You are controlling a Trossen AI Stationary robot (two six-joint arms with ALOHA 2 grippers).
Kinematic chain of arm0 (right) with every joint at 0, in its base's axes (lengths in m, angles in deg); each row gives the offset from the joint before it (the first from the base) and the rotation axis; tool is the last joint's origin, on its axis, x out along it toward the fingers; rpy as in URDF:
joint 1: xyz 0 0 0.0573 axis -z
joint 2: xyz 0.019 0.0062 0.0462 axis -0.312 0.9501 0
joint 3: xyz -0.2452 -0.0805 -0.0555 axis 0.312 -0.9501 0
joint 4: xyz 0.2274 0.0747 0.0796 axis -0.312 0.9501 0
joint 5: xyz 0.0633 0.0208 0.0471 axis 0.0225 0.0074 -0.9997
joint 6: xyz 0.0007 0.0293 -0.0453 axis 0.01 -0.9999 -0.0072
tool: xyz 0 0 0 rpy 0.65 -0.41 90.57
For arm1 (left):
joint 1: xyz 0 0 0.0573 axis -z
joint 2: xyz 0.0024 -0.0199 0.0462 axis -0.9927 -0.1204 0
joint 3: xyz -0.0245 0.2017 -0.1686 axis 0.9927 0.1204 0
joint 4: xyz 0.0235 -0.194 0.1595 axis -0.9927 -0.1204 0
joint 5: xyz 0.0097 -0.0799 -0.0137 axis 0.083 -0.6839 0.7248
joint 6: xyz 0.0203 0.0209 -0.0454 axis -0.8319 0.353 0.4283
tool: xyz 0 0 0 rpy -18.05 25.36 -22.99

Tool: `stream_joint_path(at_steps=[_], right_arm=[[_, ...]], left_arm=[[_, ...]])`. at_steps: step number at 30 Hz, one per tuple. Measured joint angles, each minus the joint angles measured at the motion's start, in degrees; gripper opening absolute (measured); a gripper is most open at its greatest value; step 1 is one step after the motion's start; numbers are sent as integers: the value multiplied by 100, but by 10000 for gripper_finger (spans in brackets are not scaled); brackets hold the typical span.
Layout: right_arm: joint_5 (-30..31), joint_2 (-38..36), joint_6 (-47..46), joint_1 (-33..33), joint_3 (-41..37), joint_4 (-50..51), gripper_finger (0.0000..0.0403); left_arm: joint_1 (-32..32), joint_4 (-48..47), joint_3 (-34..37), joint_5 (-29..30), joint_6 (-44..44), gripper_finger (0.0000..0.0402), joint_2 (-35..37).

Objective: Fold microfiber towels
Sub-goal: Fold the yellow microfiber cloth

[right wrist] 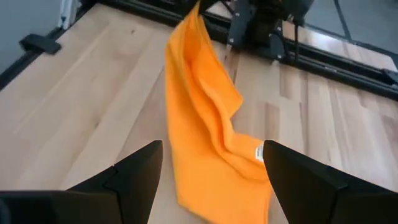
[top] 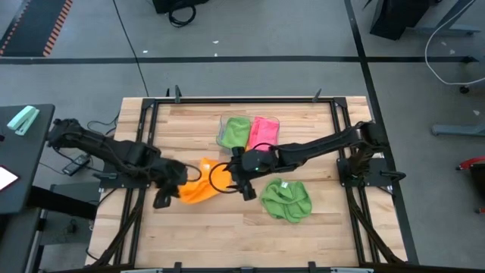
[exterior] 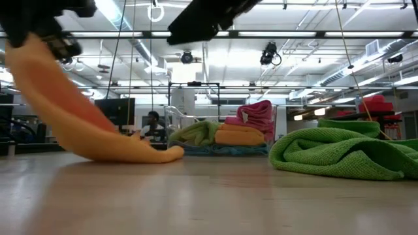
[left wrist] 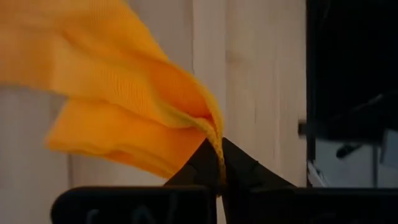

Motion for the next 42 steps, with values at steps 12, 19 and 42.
stream_joint_path(at_steps=[12, 19, 42], right_arm=[[267, 1212, 750, 202, -2, -1226, 286], [313, 1758, 1434, 393, -4, -2226, 286], [-1448, 2715, 2577, 858, 2105, -658, 286]], left_arm=[[1074, -567, 13, 16, 1385, 10, -25], [1586, -558, 17, 278, 1862, 34, -26], [2320, -257, 17, 664, 3106, 26, -28]])
